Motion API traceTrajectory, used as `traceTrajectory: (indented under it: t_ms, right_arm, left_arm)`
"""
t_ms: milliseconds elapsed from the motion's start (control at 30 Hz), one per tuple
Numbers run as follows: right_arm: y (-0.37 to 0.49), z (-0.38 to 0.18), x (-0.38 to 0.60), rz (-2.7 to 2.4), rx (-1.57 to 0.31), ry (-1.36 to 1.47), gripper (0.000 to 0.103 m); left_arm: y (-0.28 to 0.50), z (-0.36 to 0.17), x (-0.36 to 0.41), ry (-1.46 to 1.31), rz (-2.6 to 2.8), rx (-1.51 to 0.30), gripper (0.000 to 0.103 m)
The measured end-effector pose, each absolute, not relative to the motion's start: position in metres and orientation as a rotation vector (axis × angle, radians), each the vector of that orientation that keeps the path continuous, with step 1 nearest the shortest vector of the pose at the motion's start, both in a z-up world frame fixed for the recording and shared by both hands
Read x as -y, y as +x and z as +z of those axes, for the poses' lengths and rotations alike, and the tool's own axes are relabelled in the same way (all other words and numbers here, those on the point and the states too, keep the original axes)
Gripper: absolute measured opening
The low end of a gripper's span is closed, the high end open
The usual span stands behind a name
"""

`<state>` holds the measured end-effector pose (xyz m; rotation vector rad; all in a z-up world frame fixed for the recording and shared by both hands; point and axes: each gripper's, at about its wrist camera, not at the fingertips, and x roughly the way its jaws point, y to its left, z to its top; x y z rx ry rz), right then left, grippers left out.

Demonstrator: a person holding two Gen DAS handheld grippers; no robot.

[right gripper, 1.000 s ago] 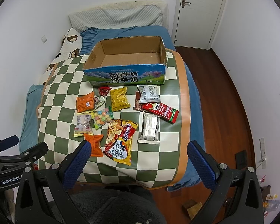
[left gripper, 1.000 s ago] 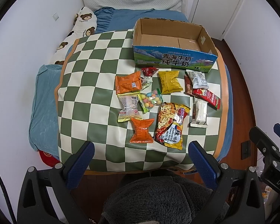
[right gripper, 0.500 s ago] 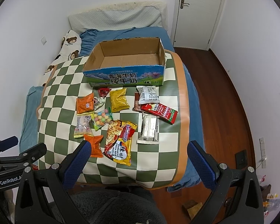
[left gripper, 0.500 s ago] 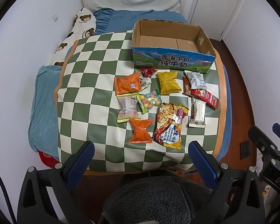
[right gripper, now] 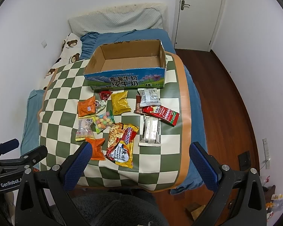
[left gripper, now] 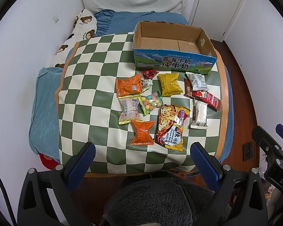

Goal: Organize snacks

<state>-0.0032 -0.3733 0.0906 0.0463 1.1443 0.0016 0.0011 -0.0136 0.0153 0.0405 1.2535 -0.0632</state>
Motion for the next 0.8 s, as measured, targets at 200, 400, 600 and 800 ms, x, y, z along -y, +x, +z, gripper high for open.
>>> traceTrajectory:
  t_ms: [200,400,600,800]
  right_arm:
    - [-0.006,0.089,0.374,-0.002,-1.134,0.058,0.103]
    - [0.012,0.041,0.373,0.009,-1.183,0.113,0.103]
    - [0.049,-0.088,0.35,0.021,-1.36,0.148,0.103]
    - [0.071,-0.196,0.313,0.022,-1.444,0.14,0.103]
  left_arm:
    - [0.0,0.015,0.012,0.037,-0.063,-1.252,0.103]
    - [0.021,-0.008,-0.002,0.095,0.039,-1.199,0.103]
    - [0.053,-0.089,-0.026,0.171,0.133,-1.324,0.103]
    - [0.061,-0.173,-0.037,0.175,0.094,-1.503,0.101]
